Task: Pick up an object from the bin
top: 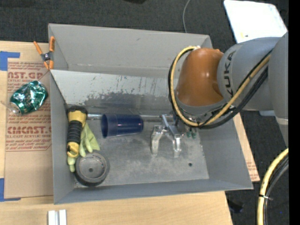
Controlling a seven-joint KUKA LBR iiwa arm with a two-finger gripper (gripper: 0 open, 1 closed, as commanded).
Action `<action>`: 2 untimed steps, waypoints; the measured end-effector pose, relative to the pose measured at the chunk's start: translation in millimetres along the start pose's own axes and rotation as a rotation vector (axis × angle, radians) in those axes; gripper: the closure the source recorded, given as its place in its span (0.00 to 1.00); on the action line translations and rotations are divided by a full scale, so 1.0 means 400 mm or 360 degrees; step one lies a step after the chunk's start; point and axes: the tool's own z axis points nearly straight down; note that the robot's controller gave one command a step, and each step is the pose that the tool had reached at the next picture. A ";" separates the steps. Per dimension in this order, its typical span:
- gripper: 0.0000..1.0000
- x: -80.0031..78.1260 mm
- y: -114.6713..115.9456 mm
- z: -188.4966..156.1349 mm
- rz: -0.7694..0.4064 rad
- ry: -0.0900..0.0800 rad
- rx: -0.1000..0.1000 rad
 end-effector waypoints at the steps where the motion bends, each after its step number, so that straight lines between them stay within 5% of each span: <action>1: 0.00 -0.004 0.000 -0.009 0.0001 -0.0010 0.0000; 2: 0.00 -0.036 0.016 0.016 -0.0089 -0.0015 0.0001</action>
Offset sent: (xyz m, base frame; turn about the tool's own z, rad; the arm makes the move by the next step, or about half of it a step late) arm 0.0240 0.0127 -0.0164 -0.1091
